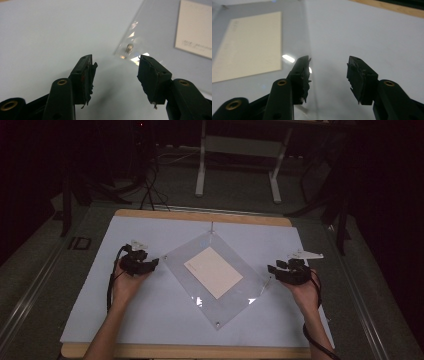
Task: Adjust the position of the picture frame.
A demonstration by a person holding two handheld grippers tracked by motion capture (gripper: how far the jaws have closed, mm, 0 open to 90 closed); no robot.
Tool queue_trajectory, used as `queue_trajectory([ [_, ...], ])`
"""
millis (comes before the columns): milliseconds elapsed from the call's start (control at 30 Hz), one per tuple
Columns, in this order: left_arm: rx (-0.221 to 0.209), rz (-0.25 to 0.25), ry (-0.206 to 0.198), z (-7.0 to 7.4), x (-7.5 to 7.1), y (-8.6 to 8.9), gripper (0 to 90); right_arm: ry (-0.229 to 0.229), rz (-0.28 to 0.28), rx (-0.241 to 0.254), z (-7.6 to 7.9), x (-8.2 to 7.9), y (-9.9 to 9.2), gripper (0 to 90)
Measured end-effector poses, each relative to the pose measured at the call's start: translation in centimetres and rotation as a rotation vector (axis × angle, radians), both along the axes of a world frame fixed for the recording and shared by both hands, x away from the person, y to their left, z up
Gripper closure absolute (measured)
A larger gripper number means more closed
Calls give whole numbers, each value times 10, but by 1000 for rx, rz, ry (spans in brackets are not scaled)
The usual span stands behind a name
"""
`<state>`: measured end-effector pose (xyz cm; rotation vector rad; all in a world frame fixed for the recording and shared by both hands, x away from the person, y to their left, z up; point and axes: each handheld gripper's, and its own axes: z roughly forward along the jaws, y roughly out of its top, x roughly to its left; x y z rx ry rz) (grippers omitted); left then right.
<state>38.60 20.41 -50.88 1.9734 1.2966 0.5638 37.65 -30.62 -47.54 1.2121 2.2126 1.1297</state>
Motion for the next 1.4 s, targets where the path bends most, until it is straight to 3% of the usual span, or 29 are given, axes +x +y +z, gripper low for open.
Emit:
queue_trajectory([
  [200,-5,-20,-5,8,8,-7,457,0,63,13,3,-10,10,515],
  [500,-24,-44,-5,9,15,-16,459,31,101,-29,-16,-20,8,575],
  [600,-10,-64,1,8,18,-20,460,38,120,-27,-27,-20,5,618],
  [700,-18,-84,-6,8,21,-25,462,34,121,-53,-35,-19,6,724],
  [800,-17,-112,0,7,23,-30,462,28,134,-26,-40,-18,6,833],
  [900,-12,-125,10,8,28,-35,461,4,112,-61,-40,-23,11,852],
  [1167,-56,-143,14,10,46,-49,472,-10,-15,-50,-41,-31,19,855],
  [1333,-69,-161,8,12,57,-56,485,-8,-19,-46,-41,-31,20,855],
  [1400,-53,-179,4,12,65,-63,490,-8,-19,-43,-42,-31,20,855],
])
